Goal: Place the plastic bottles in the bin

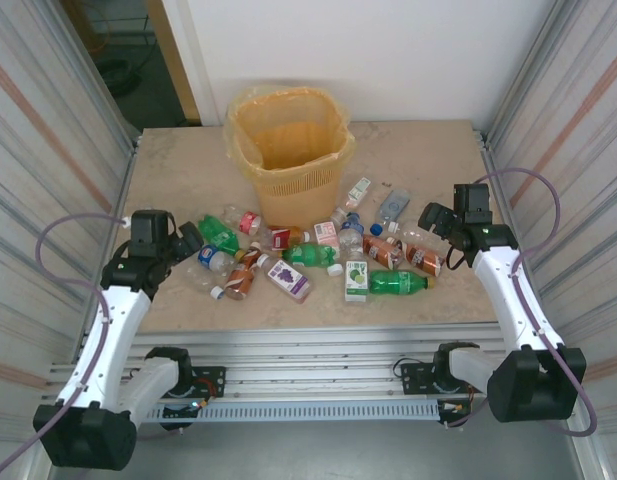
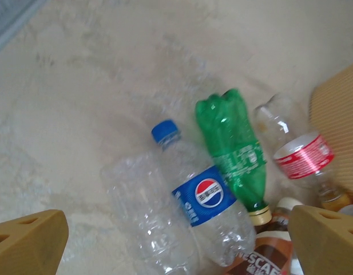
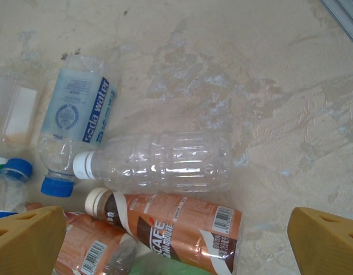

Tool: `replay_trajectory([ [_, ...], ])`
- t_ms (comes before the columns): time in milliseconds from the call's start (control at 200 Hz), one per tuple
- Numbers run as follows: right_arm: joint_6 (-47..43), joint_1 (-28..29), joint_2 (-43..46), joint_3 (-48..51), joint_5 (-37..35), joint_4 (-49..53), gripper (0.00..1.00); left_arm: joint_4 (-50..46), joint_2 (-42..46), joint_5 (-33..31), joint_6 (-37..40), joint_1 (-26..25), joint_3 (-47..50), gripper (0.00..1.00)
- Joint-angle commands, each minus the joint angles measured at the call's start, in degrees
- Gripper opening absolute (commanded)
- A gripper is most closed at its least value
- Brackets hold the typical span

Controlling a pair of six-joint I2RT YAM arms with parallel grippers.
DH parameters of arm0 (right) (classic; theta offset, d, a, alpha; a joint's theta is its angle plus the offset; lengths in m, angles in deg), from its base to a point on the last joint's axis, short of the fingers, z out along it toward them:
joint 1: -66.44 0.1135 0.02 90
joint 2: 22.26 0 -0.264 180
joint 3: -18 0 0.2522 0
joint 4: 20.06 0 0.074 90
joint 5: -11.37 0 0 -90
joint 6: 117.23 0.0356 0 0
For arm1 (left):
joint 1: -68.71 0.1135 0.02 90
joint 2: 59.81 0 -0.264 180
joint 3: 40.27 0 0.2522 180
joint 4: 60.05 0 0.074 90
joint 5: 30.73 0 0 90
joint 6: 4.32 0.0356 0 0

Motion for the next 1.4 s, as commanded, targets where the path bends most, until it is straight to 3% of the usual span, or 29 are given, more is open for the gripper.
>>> replay_trajectory([
  [0,1.7,-0.3,-0.1,-1.0,-0.2,0.6,0.98,0.3,0.3,3.0,-4.0,0.9,2.6,0.99],
  [867,1.8,-0.3,-0.6,-1.1,0.0,0.7,0.98,11.5,-13.9,9.5,-5.8,6.7,13.5,0.92],
  [1398,1.9,-0.3,-0.9,-1.0,-0.1,0.7,0.98,17.1,-22.2,10.8,-7.6,8.4,16.4,0.77],
])
